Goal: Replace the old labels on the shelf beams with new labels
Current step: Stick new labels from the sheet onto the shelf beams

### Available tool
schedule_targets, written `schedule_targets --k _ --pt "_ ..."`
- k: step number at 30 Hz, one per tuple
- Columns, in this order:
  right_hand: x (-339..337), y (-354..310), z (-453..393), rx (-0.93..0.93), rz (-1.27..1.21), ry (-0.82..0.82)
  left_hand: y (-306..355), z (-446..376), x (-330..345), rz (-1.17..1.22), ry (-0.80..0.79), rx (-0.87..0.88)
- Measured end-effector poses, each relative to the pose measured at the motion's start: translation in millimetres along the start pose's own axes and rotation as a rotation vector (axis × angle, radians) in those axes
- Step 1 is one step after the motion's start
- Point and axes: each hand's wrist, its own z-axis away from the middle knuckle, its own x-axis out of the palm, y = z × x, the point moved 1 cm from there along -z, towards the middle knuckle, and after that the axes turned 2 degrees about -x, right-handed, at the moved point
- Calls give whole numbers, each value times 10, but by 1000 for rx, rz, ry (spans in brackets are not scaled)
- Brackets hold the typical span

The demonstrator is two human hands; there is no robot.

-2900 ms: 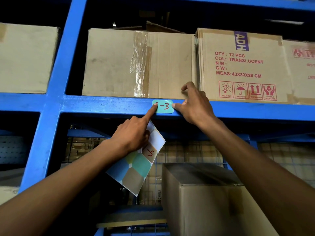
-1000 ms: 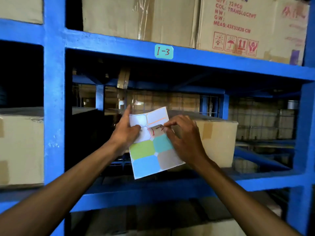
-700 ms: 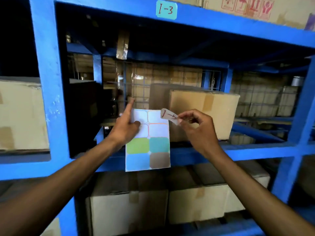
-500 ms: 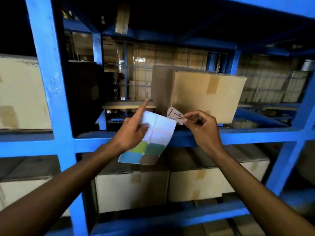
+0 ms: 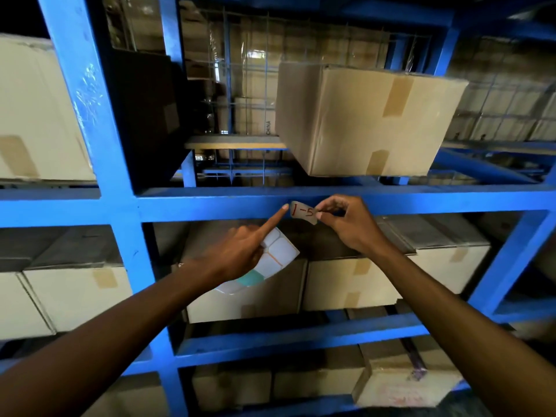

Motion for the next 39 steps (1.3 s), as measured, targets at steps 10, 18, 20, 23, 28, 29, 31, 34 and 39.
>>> schedule_targets --k 10,18,20,23,28,29,31,34,39 --pt "61 18 -53 30 29 -16 -30 -198 144 -237 -100 -26" --pt "76 69 -111 62 31 12 -95 -365 190 -278 -142 -61" --pt "80 84 -106 61 20 17 -88 -374 188 -309 -137 -77" --pt "82 112 -120 82 -11 50 -72 -371 193 -353 -115 -88" --pt "121 141 -149 89 -4 121 -116 -374 247 -366 -95 -85" --pt "127 147 -154 87 -6 131 -117 -374 251 -372 -87 -79" --pt "137 155 -162 89 -5 155 -120 -374 251 -383 -77 -67" --pt "171 178 -181 94 24 197 -127 -378 244 -406 -73 -52" --pt "212 195 -190 116 38 219 -153 -361 248 -410 -60 -39"
